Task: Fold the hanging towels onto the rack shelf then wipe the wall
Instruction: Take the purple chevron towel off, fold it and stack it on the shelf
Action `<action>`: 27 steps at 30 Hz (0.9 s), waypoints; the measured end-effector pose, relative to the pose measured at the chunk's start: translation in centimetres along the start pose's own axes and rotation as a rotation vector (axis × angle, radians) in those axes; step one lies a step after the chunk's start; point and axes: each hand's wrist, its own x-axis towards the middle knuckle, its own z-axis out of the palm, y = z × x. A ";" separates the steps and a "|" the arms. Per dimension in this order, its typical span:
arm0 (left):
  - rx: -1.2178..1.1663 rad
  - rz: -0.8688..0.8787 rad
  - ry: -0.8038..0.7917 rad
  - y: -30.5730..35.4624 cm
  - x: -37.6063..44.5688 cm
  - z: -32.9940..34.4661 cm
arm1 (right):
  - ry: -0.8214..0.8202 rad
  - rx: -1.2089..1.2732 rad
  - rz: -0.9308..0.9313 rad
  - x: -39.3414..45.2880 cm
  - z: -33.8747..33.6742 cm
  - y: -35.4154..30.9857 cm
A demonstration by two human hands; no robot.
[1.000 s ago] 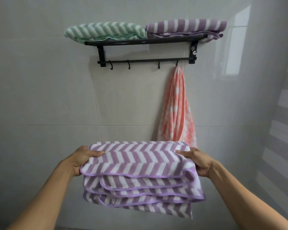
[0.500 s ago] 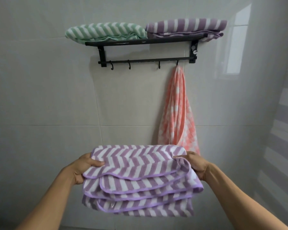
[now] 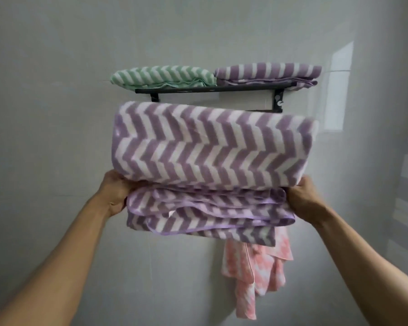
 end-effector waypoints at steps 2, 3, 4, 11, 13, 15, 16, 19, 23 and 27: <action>-0.315 0.242 -0.206 1.3 0.0 1.4 | -0.078 0.104 -0.129 0.2 0.1 0.4; -0.388 0.253 -0.197 1.6 -0.2 1.7 | -0.141 0.193 -0.179 0.9 -0.1 1.2; -0.302 0.131 -0.120 1.4 -0.8 2.3 | -0.075 0.140 -0.100 1.1 -0.4 1.7; 0.218 -0.389 0.172 -1.9 -0.7 -1.6 | 0.073 -0.049 0.151 -0.1 -1.0 3.4; 0.205 -0.463 0.149 -2.8 -1.3 -1.8 | 0.068 -0.045 0.194 -0.5 -0.8 3.7; 0.181 -0.560 0.155 -3.7 -1.8 -2.4 | 0.055 -0.069 0.251 -1.1 -0.7 4.0; 0.178 -0.613 0.153 -4.2 -2.1 -2.5 | 0.040 -0.092 0.286 -1.4 -0.5 4.1; 0.176 -0.697 0.148 -5.6 -2.7 -2.9 | -0.035 -0.098 0.408 -1.9 -0.2 4.7; 0.183 -0.768 0.159 -6.7 -3.0 -3.5 | -0.051 -0.088 0.494 -2.3 0.2 5.6; 0.078 -0.902 0.144 -8.3 -4.2 -3.3 | -0.012 -0.068 0.562 -2.7 1.0 6.8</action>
